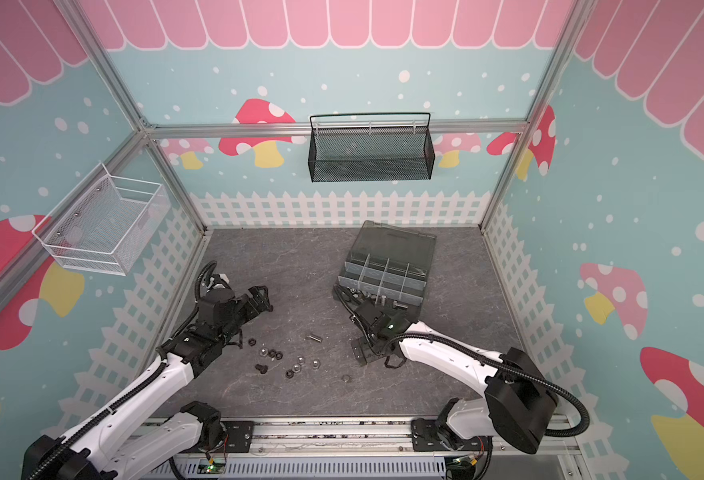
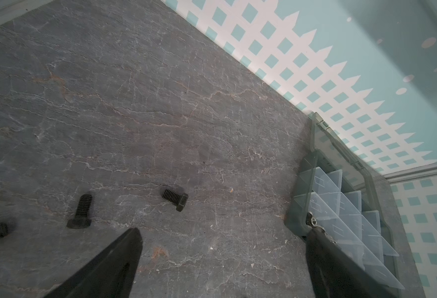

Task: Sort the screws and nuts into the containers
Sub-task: 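Lower the right gripper onto a silver hex bolt beside the pile, then close the right gripper on the silver hex bolt and lift it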

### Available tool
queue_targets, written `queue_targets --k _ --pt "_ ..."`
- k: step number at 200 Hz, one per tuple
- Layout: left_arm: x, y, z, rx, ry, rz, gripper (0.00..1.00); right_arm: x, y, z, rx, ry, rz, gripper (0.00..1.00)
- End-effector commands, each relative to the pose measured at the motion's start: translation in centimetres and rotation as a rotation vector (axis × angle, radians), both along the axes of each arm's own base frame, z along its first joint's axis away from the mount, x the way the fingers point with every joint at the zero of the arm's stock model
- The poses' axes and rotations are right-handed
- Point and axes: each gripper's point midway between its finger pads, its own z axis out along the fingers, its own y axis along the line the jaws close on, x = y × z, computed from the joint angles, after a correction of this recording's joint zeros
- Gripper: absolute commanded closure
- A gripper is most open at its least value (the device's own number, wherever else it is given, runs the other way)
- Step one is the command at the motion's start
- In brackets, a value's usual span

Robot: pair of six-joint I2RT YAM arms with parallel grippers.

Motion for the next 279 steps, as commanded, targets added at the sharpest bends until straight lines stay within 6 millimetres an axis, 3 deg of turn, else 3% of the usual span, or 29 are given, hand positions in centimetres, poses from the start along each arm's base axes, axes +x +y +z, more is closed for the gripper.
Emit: queue_targets --k 1,30,94,168,233,279 --pt "0.0 -0.2 0.8 -0.055 -0.013 0.01 0.0 -2.2 0.0 -1.2 -0.007 0.057 -0.028 0.02" --pt "0.0 -0.6 0.2 -0.083 -0.009 -0.003 0.0 -3.5 0.2 -2.4 -0.019 0.091 -0.015 0.02" --pt "-0.1 -0.8 -0.5 -0.1 0.009 -0.003 0.0 -4.1 -0.1 -4.9 -0.069 0.143 -0.003 0.02" --pt "-0.2 -0.6 -0.4 -0.087 0.002 0.002 0.0 -0.4 -0.3 -5.0 -0.185 0.038 -0.06 0.0" --pt "-0.2 -0.4 -1.0 -0.074 0.019 0.01 0.0 2.1 -0.6 -5.7 -0.183 0.015 -0.105 0.21" --pt "0.1 -0.2 -1.3 -0.054 0.024 0.017 0.0 3.2 0.6 -6.0 -0.095 0.036 -0.093 0.4"
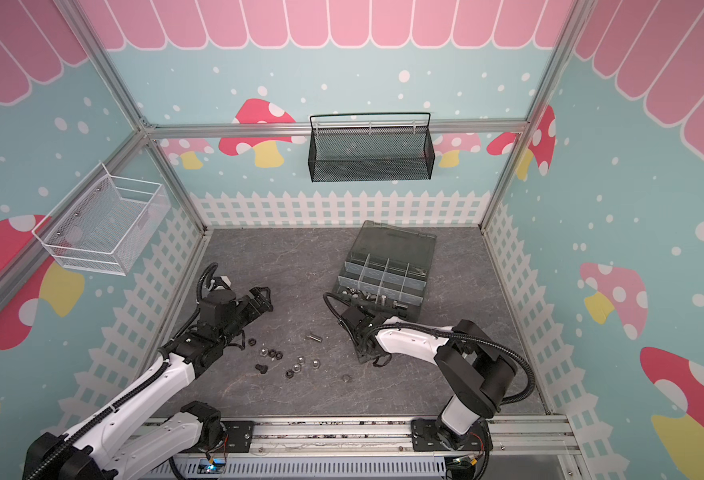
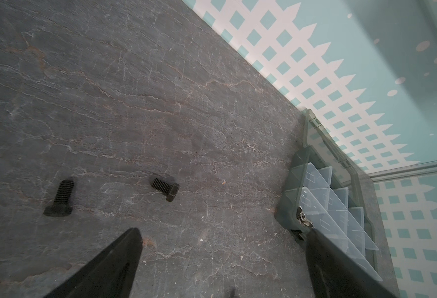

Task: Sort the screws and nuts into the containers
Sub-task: 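Close the right gripper on the silver hex bolt and lift it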

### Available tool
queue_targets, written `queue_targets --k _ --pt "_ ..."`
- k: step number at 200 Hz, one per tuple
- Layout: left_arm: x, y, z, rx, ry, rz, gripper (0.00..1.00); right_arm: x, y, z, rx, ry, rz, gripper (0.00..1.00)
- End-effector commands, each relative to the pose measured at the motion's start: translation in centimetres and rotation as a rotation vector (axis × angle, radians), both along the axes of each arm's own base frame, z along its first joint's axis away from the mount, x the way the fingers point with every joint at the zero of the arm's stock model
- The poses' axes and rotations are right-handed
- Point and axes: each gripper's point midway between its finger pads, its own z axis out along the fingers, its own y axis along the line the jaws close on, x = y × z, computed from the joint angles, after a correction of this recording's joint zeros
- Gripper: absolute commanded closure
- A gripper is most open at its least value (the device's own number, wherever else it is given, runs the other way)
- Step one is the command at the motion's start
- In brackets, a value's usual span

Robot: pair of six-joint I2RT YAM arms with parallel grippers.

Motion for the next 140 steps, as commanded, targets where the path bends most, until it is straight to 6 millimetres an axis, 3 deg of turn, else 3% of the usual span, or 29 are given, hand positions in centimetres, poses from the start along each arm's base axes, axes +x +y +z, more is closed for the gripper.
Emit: queue_targets --k 1,114,140 --pt "0.2 0.5 -0.4 0.018 0.005 0.022 0.0 0.3 0.6 -0.7 0.035 0.022 0.008 0.41" --pt "0.1 1.2 -0.4 0.054 0.004 0.04 0.0 -1.0 1.6 -1.8 0.106 0.104 0.05 1.0" --pt "-0.1 1.4 -0.2 0.061 0.002 0.044 0.0 -0.3 2.3 -0.9 0.134 0.079 0.05 1.0"
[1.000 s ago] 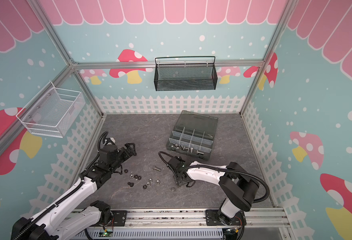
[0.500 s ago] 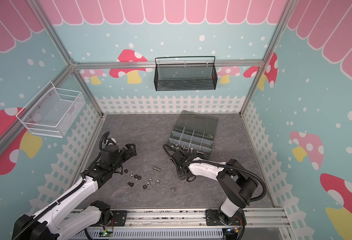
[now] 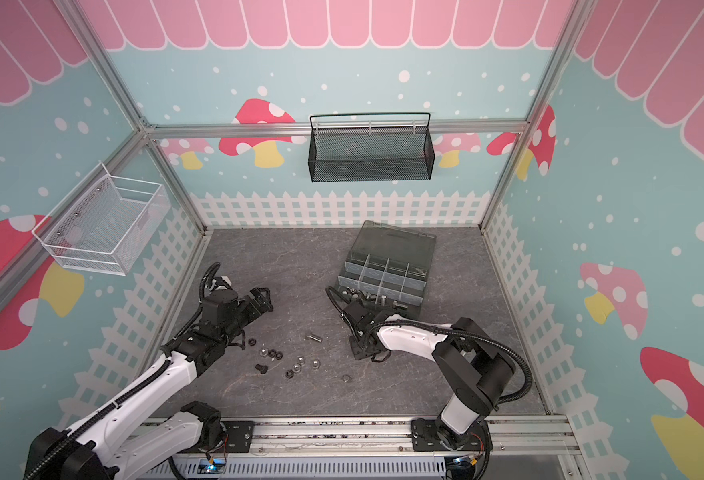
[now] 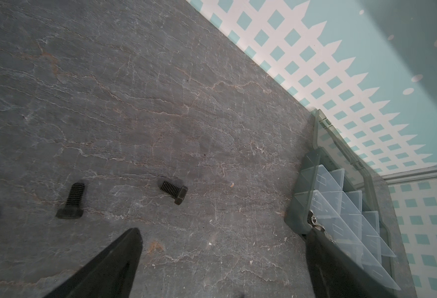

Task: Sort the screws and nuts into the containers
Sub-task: 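Close the right gripper on the silver hex bolt and lift it, then carry the bolt with the right gripper into the bolt compartment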

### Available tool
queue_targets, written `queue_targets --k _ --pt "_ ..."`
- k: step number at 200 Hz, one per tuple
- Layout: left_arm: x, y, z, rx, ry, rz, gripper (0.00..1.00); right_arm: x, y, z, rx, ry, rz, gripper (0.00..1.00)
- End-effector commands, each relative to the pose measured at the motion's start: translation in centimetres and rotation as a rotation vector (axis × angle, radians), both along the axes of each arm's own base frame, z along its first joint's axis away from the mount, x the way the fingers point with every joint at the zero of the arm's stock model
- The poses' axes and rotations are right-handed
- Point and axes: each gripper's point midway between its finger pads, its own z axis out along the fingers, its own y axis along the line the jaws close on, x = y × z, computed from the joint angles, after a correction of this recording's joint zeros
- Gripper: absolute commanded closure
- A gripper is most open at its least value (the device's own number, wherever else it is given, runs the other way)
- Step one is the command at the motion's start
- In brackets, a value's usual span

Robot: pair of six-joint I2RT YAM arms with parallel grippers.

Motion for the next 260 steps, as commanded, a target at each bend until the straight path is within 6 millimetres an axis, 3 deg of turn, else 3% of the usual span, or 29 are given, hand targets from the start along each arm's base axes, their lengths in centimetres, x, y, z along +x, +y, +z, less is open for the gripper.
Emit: queue_targets --k 1,54,91,123,181,260 --pt "-0.2 0.9 0.3 0.024 -0.009 0.025 0.0 -0.5 -0.2 -0.5 -0.006 0.031 -0.001 1.0" --pt "-0.5 1.4 0.8 0.047 -0.021 0.036 0.0 2.7 0.0 5.1 0.093 -0.138 -0.104 1.0" --pt "-0.3 1.4 0.7 0.057 -0.02 0.036 0.0 5.9 -2.2 9.2 0.18 -0.276 -0.239 1.0" --pt "0.0 1.3 0.5 0.059 -0.017 0.033 0.0 8.0 -3.9 11.5 0.251 -0.364 -0.295 1.0" --pt "0.3 1.0 0.3 0.046 -0.017 0.026 0.0 11.4 -6.2 11.6 0.232 -0.392 -0.326 1.0" --pt "0.1 1.3 0.4 0.052 -0.021 0.033 0.0 14.9 -6.8 8.9 0.226 -0.317 -0.3 1.0"
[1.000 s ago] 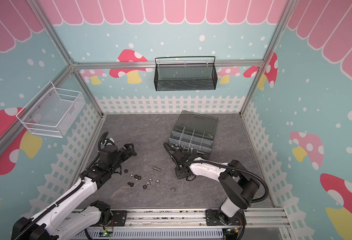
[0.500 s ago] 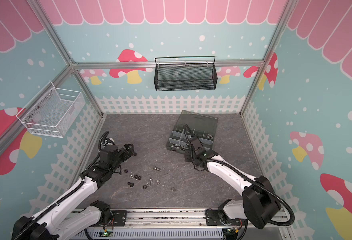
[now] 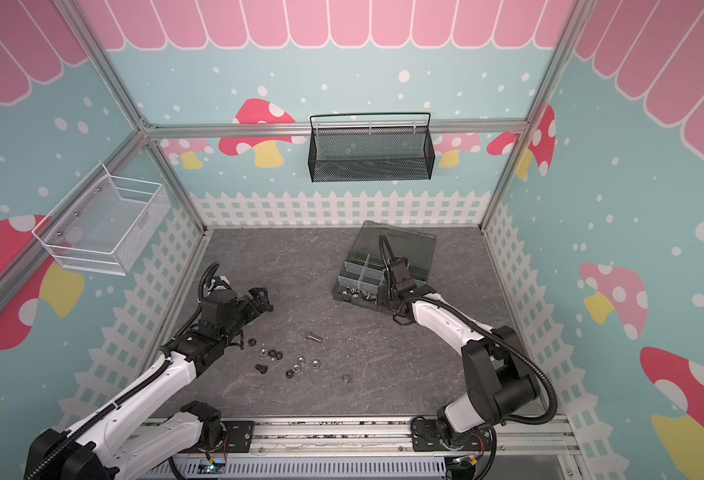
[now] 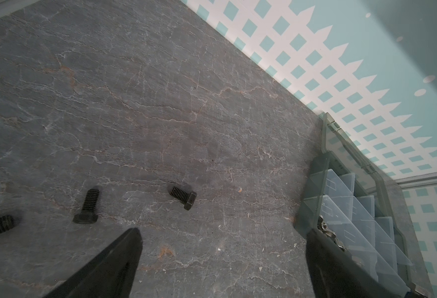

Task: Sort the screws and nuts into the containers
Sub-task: 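Carry the bolt with the right gripper into the bolt compartment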

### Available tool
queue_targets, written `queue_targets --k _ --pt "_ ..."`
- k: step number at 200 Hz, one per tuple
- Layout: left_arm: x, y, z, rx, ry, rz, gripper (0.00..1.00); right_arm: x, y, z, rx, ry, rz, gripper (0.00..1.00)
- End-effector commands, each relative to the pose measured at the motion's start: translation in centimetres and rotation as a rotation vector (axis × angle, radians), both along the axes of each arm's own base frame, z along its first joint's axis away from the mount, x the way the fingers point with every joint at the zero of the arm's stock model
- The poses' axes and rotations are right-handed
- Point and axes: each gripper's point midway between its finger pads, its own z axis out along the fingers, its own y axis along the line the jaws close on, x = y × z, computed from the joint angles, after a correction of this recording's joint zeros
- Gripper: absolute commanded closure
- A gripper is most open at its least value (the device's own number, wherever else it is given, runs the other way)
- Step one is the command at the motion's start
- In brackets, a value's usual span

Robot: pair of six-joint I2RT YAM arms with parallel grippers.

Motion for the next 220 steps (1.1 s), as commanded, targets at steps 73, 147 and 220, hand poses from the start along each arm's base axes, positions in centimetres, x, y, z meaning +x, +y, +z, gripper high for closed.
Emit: queue_targets --k 73,147,220 --pt "-0.1 0.7 0.3 0.009 -0.015 0.021 0.0 2.1 -0.7 -2.5 0.027 0.04 0.009 1.0" --pt "-0.1 0.6 0.4 0.006 -0.018 0.02 0.0 2.2 -1.1 -4.6 0.051 0.081 -0.004 1.0" --pt "-0.1 0.7 0.3 0.012 -0.015 0.024 0.0 1.7 -1.2 -5.7 0.045 0.119 -0.003 0.93"
